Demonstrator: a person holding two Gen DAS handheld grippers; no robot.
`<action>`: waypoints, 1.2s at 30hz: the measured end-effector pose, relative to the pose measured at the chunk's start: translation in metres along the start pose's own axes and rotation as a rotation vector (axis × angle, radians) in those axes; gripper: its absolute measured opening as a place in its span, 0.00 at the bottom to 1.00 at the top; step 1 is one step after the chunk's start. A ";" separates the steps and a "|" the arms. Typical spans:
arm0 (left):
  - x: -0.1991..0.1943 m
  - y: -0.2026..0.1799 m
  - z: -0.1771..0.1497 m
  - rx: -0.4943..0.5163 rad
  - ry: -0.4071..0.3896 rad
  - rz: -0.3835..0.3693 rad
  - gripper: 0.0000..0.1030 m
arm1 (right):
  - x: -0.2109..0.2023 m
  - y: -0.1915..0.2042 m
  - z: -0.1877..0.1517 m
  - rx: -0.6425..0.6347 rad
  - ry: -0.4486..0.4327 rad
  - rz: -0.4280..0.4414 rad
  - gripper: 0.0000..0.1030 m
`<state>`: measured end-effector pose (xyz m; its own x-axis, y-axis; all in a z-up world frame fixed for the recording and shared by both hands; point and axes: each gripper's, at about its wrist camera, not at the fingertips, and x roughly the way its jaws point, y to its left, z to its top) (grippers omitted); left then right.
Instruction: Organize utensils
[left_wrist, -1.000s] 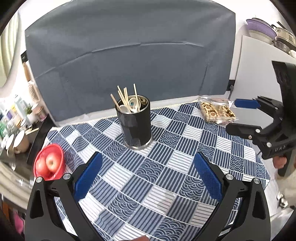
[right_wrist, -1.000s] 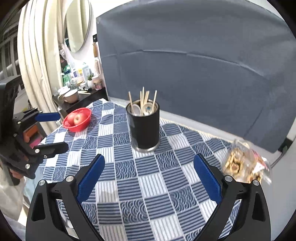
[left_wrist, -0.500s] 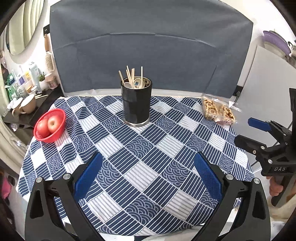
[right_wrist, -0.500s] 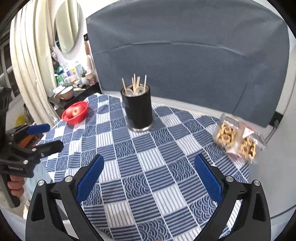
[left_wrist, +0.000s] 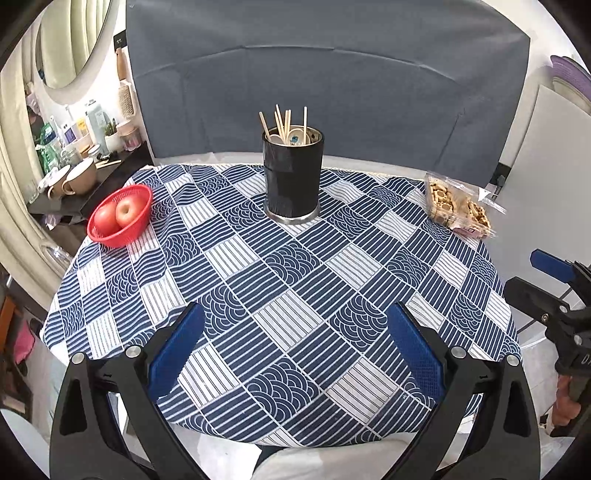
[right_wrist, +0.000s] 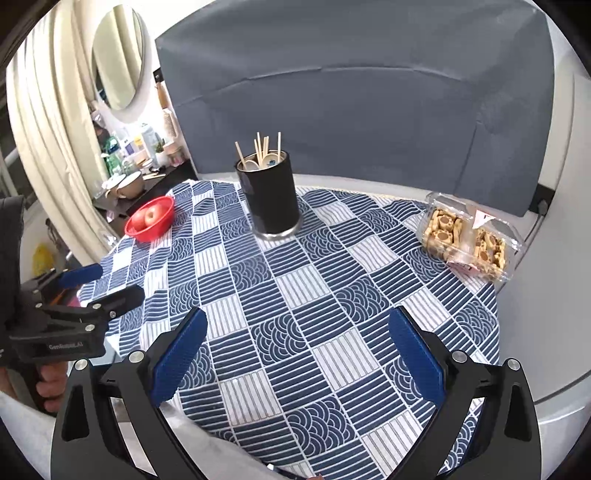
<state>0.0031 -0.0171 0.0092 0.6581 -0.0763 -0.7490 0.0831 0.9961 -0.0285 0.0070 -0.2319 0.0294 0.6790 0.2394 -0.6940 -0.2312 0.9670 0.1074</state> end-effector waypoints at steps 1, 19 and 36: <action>0.000 -0.001 -0.001 -0.003 0.008 -0.011 0.94 | 0.000 0.001 -0.001 -0.006 0.000 -0.002 0.92; -0.013 -0.024 -0.012 0.070 -0.023 -0.005 0.94 | -0.008 0.003 -0.010 0.008 0.002 -0.048 0.92; -0.017 -0.021 -0.018 0.036 -0.024 0.001 0.94 | -0.015 0.002 -0.015 0.000 -0.006 -0.049 0.92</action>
<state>-0.0229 -0.0362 0.0108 0.6758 -0.0765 -0.7331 0.1087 0.9941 -0.0035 -0.0144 -0.2344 0.0290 0.6939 0.1924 -0.6939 -0.1975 0.9775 0.0735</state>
